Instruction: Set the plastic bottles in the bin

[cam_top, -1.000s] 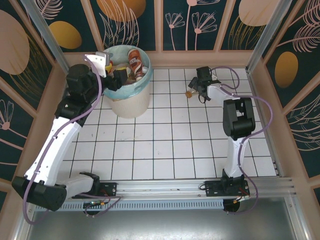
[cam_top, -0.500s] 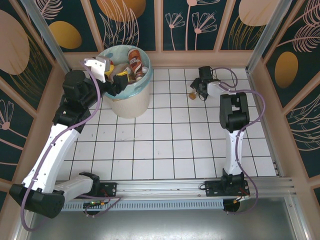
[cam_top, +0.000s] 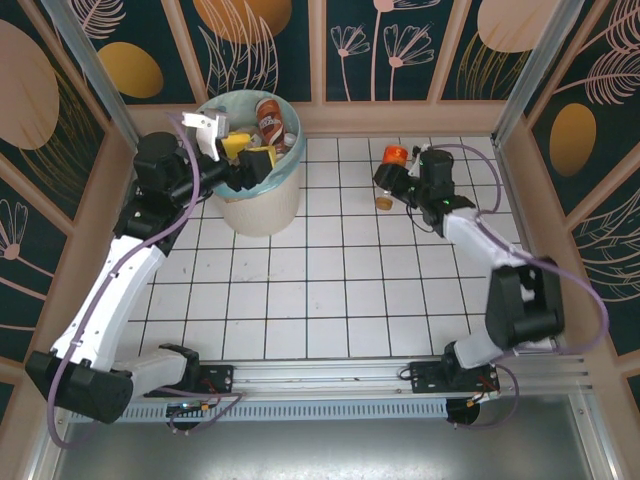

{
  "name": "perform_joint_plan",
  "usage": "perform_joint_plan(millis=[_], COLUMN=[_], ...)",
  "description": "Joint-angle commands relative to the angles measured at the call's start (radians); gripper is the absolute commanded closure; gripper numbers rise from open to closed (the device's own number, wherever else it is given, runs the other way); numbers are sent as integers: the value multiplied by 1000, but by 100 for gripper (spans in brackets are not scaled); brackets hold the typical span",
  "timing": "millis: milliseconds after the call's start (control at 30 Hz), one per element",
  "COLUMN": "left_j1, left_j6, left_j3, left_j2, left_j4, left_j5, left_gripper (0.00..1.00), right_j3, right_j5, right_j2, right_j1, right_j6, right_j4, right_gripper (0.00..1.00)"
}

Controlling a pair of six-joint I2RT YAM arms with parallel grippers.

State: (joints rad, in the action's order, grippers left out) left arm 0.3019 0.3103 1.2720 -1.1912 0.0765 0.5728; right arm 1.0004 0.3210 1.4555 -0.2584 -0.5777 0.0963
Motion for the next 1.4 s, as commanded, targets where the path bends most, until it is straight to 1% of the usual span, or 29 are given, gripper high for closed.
perform_joint_plan(millis=[0,67,167,267,367,567,633,767,933,1100,1267,1367], left_j1=[8,28,86,150,179,195,206,217,241,245,246,246], left_j6=[89,97,94,90,134,237,244,264,302,288,266,249], left_j3=[13,25,37,48,33,-23,-28,-18,-19,-6,9,10], left_j2=[-23,-41,-62,-76,-71,-35,-31,-49,-72,-82,-89,-89], left_j4=[-81,-70,-53,-66,-138,-289,-300,-276,-314,-293,-259,-250], left_j5=[190,216,212,228,274,317,321,296,319,310,302,289], left_gripper=[17,17,18,17,15,14,13,13,14,23,24,29], right_j3=[-101,-137,-156,-172,-163,-145,-144,-149,-140,-130,-121,-111], right_j5=[229,254,249,278,325,371,383,391,422,415,411,406], right_j2=[-144,-241,-329,-360,-364,-350,-345,-341,-301,-296,-297,-292], right_j1=[-46,-121,-243,-293,-338,-380,-391,-420,-436,-450,-457,-459], right_j6=[43,103,206,223,229,250,242,225,187,198,205,209], right_j4=[219,277,333,422,484,524,543,599,628,611,600,592], right_gripper=[58,58,58,58,59,59,59,59,59,58,58,57])
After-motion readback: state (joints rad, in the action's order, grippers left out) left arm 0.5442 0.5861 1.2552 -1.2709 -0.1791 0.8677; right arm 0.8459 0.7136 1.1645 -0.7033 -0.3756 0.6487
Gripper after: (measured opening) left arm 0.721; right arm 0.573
